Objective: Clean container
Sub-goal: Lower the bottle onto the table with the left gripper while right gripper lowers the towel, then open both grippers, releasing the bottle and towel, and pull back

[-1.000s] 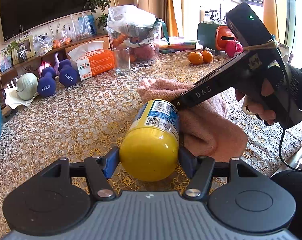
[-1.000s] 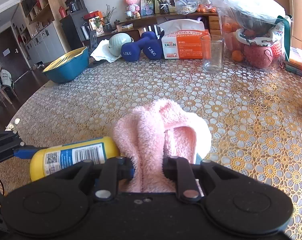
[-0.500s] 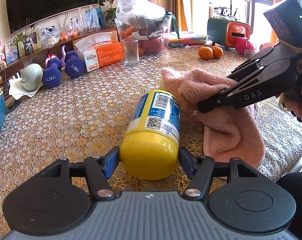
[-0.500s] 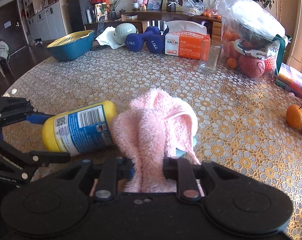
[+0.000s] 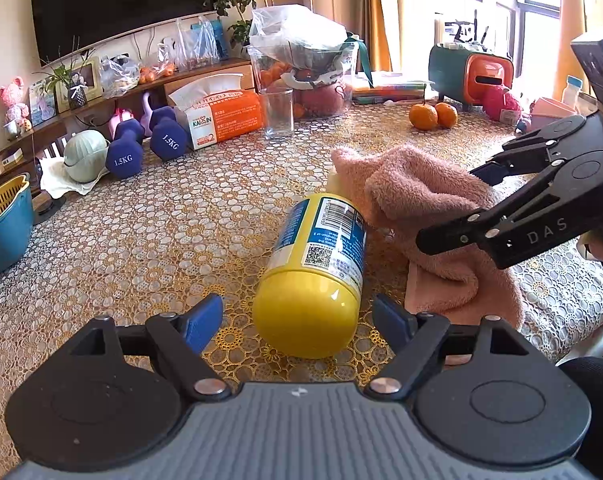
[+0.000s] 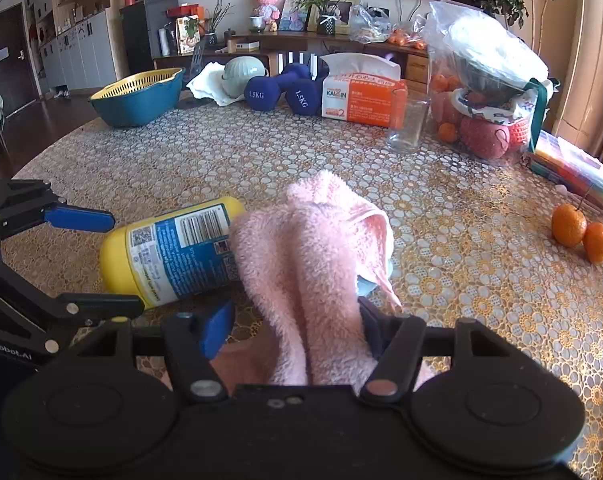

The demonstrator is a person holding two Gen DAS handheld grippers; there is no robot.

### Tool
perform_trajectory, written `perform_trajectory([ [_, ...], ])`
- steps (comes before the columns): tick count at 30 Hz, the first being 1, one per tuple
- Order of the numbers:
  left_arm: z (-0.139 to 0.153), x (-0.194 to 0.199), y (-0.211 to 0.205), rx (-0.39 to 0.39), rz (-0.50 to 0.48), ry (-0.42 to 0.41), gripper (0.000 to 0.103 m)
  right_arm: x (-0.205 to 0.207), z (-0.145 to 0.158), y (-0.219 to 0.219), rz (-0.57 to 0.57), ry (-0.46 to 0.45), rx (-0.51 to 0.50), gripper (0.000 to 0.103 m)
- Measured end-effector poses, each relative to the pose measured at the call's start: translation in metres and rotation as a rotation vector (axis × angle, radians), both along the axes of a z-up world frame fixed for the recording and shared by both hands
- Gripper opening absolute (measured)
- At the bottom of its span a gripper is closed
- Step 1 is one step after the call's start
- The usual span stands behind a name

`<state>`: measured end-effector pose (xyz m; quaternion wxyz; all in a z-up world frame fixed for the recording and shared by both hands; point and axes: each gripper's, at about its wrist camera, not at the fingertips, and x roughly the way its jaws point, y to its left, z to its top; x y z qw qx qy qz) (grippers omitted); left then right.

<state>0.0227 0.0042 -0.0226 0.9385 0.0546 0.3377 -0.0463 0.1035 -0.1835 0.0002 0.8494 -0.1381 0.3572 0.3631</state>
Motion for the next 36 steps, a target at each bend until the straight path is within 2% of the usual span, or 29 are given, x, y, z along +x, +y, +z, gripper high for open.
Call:
perform_trajectory([
  [3,0.008,-0.008,0.000,-0.015,0.013,-0.017,0.084,-0.013,0.010,-0.009,-0.026,-0.027,0.035,0.081],
  [7,0.020,-0.018,-0.002,-0.035,0.030,-0.040,0.085,-0.036,0.026,-0.023,-0.054,-0.072,0.109,0.091],
  [12,0.031,-0.034,-0.005,-0.056,0.044,-0.068,0.100,-0.065,0.042,-0.035,-0.082,-0.125,0.187,0.101],
  [15,0.037,-0.041,-0.007,-0.074,0.051,-0.080,0.103,-0.083,0.050,-0.043,-0.103,-0.158,0.216,0.103],
  [21,0.045,-0.054,-0.006,-0.135,0.070,-0.095,0.103,-0.100,0.057,-0.055,-0.133,-0.180,0.252,0.103],
  [24,0.047,-0.059,-0.007,-0.140,0.072,-0.100,0.103,-0.106,0.059,-0.060,-0.143,-0.183,0.269,0.103],
  [28,0.050,-0.066,-0.012,-0.133,0.080,-0.110,0.103,-0.112,0.058,-0.062,-0.155,-0.182,0.278,0.103],
  [36,0.056,-0.075,-0.026,-0.069,0.064,-0.148,0.103,-0.119,0.056,-0.069,-0.202,-0.176,0.295,0.103],
])
